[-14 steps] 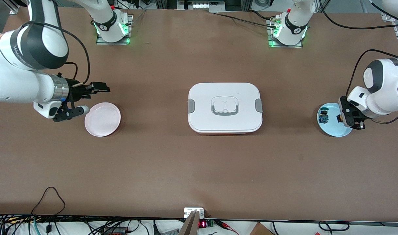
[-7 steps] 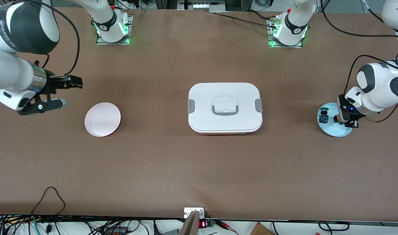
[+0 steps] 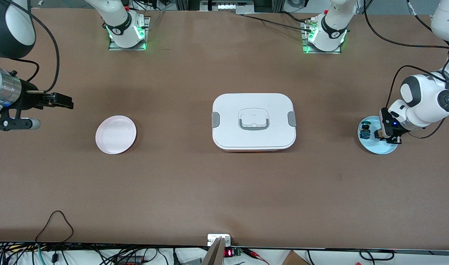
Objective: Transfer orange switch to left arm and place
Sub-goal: 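Lower the switch onto the blue plate with the left gripper, then open the left gripper and raise it away from the blue plate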
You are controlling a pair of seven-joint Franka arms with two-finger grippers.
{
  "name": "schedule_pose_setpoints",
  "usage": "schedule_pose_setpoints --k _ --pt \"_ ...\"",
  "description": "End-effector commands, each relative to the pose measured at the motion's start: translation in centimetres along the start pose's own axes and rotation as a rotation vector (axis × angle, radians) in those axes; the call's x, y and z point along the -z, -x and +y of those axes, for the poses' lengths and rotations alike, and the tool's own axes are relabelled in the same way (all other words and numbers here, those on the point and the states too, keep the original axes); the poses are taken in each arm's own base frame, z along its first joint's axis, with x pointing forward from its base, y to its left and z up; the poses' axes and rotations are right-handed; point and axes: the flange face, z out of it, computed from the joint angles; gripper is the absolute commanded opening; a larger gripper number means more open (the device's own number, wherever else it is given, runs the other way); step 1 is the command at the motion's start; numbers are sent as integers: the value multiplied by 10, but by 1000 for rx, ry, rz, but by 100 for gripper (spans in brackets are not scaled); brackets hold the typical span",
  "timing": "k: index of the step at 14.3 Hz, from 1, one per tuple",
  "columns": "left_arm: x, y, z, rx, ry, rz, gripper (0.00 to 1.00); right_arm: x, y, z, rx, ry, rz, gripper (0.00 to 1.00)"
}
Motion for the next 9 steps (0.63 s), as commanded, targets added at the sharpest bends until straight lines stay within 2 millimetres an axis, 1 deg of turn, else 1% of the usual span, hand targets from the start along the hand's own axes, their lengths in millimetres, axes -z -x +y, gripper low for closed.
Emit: schedule_pose_setpoints --k 1,2,3,5,6,7,9 --pt "8 1 -8 -23 -1 -8 100 -6 14 9 -37 -4 -28 100" --pt "14 1 -10 -22 22 -10 100 -13 19 11 -41 -4 -34 100" --pt "25 -1 -14 -18 39 -17 100 -14 23 11 -41 -5 -24 100" --pt "52 -14 -24 -1 69 -25 100 -14 31 10 -40 -6 33 100" --pt "66 -18 -33 19 96 -27 100 -14 33 9 -35 -4 47 100" --pt "81 -27 -43 43 133 -25 100 -14 33 9 -31 -4 49 100" --pt "120 -40 -62 113 218 -35 100 -14 34 9 14 -5 50 100"
